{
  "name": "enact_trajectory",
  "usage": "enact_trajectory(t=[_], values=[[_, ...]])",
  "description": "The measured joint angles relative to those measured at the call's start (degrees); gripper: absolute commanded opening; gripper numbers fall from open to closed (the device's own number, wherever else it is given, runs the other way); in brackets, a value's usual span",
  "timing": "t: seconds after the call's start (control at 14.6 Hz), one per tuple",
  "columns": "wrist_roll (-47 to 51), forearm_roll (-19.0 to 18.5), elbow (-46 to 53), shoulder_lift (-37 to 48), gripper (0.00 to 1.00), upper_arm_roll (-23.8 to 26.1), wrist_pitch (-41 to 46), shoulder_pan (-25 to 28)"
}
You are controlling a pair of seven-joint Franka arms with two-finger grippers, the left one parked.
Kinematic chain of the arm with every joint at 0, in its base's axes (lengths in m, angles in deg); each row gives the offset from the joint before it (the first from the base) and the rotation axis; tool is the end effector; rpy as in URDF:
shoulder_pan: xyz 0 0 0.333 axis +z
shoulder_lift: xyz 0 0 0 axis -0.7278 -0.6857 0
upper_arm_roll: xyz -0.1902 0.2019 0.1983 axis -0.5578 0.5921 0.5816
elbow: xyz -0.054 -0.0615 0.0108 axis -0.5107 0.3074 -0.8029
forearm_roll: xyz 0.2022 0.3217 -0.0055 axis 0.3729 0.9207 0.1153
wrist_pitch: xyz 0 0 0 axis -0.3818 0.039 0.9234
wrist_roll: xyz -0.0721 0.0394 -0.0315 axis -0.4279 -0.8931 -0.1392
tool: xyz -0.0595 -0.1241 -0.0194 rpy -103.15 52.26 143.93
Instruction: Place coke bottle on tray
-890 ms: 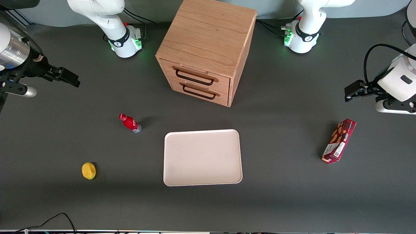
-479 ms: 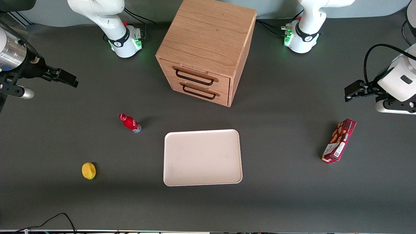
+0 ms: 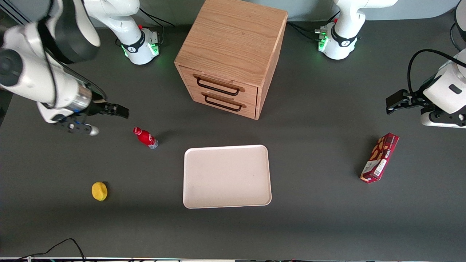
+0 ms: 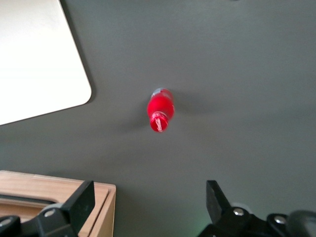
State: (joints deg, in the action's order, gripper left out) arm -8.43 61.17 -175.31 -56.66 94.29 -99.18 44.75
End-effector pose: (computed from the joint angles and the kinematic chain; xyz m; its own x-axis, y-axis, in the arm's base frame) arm 0.5258 0.1137 0.4625 0.9627 -0.2185 -0.1597 -0.2217 -0.9751 -0.0024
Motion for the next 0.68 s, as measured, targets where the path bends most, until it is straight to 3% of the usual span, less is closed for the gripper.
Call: enact_trajectory(t=[0.27,0.55,0.68], values=[[0.0,-1.4,-10.6,-0.1,1.0,0.2,-13.5,-0.1],[0.0,-2.6,-16.4,-0.5,0.81,0.2,-22.3,-0.1],[0.0,-2.7,-17.0,-1.3,0.8,0.2,-24.5,-0.2]])
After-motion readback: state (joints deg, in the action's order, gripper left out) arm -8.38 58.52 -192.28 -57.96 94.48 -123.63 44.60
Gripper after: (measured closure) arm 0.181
